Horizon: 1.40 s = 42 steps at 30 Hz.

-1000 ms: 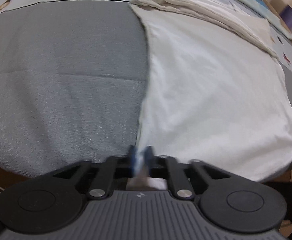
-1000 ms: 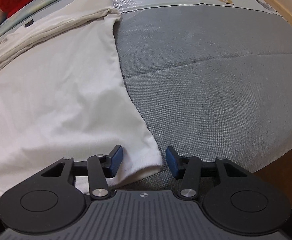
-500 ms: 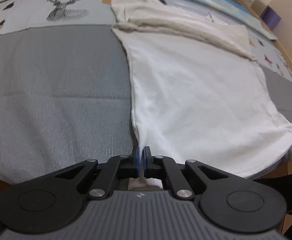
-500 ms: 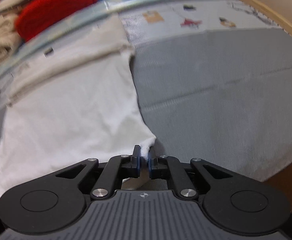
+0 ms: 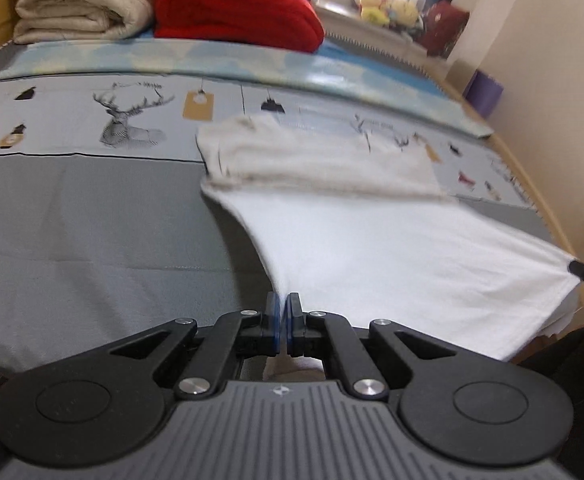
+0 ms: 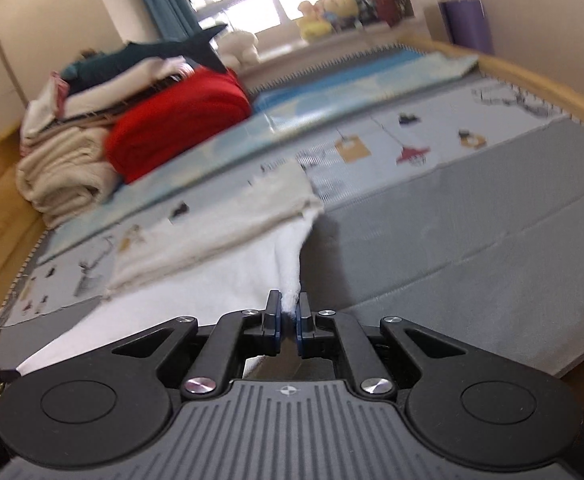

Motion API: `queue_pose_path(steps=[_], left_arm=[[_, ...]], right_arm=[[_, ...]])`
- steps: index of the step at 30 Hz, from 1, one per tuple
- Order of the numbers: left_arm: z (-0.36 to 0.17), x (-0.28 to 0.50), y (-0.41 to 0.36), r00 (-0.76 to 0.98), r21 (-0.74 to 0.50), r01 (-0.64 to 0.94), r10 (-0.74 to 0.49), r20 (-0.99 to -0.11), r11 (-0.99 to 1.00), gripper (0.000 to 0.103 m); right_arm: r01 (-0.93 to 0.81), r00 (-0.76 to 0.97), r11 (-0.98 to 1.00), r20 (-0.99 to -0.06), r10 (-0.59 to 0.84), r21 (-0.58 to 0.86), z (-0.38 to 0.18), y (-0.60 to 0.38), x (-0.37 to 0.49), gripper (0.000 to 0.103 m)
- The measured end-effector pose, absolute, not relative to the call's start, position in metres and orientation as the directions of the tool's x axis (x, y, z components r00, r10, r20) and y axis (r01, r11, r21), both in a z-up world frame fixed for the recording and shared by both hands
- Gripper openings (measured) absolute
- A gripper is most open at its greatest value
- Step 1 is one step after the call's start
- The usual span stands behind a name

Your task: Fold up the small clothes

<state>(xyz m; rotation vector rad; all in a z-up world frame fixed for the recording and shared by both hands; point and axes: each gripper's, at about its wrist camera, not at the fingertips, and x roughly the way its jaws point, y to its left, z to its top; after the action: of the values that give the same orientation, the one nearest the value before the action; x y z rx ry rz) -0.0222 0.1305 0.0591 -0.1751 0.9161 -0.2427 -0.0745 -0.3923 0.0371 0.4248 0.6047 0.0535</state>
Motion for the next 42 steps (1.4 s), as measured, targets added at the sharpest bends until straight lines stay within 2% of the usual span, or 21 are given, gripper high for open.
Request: queue_pose_path(steps=[6, 11, 17, 21, 23, 26, 28, 29, 30, 32, 34, 37, 42], left_arm=[[0.085, -0.051, 0.146, 0.592, -0.309, 0.120, -0.318, -0.741, 0.943, 0.002], [0.091, -0.015, 0.145, 0.591, -0.300, 0.149, -0.328, -0.737, 0.942, 0.002], [0.066, 0.117, 0.149, 0.570, -0.287, 0.109, -0.296, -0.766, 0.952, 0.002], [0.025, 0.223, 0.152, 0.512, -0.241, 0.055, -0.234, -0.826, 0.969, 0.006], [0.006, 0.256, 0.164, 0.511, -0.233, -0.037, -0.182, -0.840, 0.972, 0.007], [-0.007, 0.266, 0.179, 0.492, -0.240, -0.107, -0.159, -0.856, 0.965, 0.008], [-0.009, 0.267, 0.170, 0.470, -0.222, -0.041, -0.177, -0.865, 0.974, 0.009], [-0.008, 0.268, 0.161, 0.473, -0.185, 0.020, -0.173, -0.864, 0.982, 0.014], [-0.009, 0.266, 0.154, 0.481, -0.146, 0.061, -0.157, -0.863, 0.987, 0.015], [-0.020, 0.268, 0.143, 0.458, -0.077, 0.099, -0.114, -0.882, 0.992, 0.015], [-0.030, 0.270, 0.141, 0.427, -0.072, 0.083, -0.101, -0.899, 0.994, 0.015], [-0.034, 0.270, 0.137, 0.431, -0.067, 0.077, -0.093, -0.898, 0.995, 0.015], [-0.037, 0.277, 0.130, 0.435, -0.066, 0.065, -0.088, -0.896, 0.996, 0.015]], right_arm=[[0.085, 0.832, 0.883, -0.520, 0.192, 0.462, 0.057, -0.402, -0.119, 0.006], [0.082, 0.830, 0.855, -0.510, 0.226, 0.512, 0.067, -0.407, -0.102, 0.006], [0.065, 0.802, 0.897, -0.558, 0.214, 0.437, 0.072, -0.407, 0.015, 0.006], [0.157, 0.741, 0.862, -0.635, 0.219, 0.481, 0.043, -0.415, 0.138, 0.006], [0.191, 0.721, 0.875, -0.668, 0.183, 0.446, 0.023, -0.416, 0.185, 0.008], [0.287, 0.704, 0.873, -0.704, 0.087, 0.395, -0.004, -0.424, 0.217, 0.012], [0.304, 0.663, 0.851, -0.737, 0.133, 0.428, -0.024, -0.428, 0.220, 0.012], [0.316, 0.641, 0.843, -0.753, 0.149, 0.436, -0.027, -0.428, 0.222, 0.012], [0.287, 0.666, 0.843, -0.727, 0.165, 0.455, -0.024, -0.427, 0.223, 0.012], [0.227, 0.683, 0.897, -0.718, 0.131, 0.380, -0.018, -0.419, 0.228, 0.012], [0.203, 0.668, 0.928, -0.737, 0.101, 0.311, -0.023, -0.413, 0.233, 0.013], [0.228, 0.609, 0.919, -0.783, 0.124, 0.322, -0.041, -0.415, 0.241, 0.014], [0.214, 0.577, 0.936, -0.809, 0.110, 0.280, -0.051, -0.409, 0.256, 0.015]])
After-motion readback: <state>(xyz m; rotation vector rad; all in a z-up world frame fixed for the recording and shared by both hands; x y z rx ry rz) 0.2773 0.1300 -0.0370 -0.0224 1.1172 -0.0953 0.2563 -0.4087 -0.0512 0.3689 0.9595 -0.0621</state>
